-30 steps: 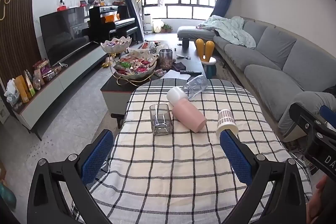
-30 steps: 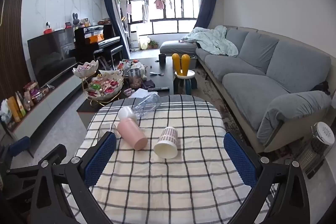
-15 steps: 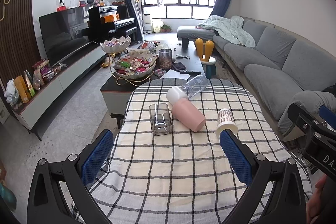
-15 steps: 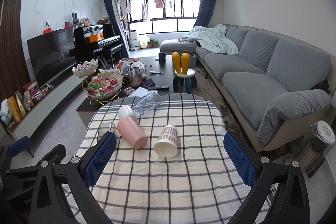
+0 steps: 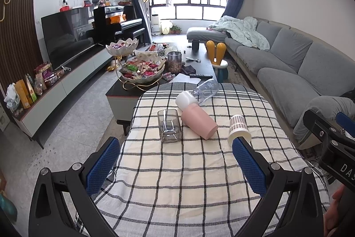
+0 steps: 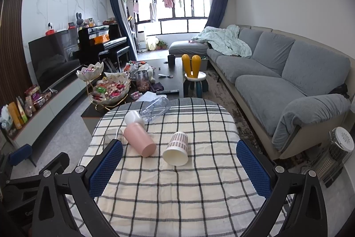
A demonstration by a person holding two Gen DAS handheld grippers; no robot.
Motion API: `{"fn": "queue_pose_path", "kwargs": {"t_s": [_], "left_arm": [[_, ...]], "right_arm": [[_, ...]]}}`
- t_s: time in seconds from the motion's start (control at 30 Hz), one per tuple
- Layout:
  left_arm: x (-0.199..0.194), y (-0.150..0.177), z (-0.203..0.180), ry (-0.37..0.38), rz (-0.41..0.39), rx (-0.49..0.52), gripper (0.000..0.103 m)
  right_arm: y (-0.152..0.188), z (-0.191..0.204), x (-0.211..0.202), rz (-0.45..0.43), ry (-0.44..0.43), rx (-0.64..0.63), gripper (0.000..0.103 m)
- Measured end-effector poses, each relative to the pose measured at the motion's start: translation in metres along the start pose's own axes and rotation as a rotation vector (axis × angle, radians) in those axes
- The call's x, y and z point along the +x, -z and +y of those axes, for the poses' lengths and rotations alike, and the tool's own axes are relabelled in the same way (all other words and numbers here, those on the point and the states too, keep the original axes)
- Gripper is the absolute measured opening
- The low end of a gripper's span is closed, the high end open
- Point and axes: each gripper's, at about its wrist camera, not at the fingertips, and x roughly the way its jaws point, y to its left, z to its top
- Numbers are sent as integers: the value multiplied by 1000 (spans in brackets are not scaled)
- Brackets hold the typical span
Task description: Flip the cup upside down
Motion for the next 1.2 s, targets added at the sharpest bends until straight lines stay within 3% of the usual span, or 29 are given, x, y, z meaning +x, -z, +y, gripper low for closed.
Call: {"fn": "queue_pose_path", "kwargs": {"t_s": [0.9, 1.2], "left_arm": [[8, 9, -3, -2, 9, -3, 103], [26, 3, 11, -22, 20, -21, 103]], "right_arm": [[3, 0, 2, 5, -1, -2, 103], [10, 23, 34, 23, -13, -21, 103]]}}
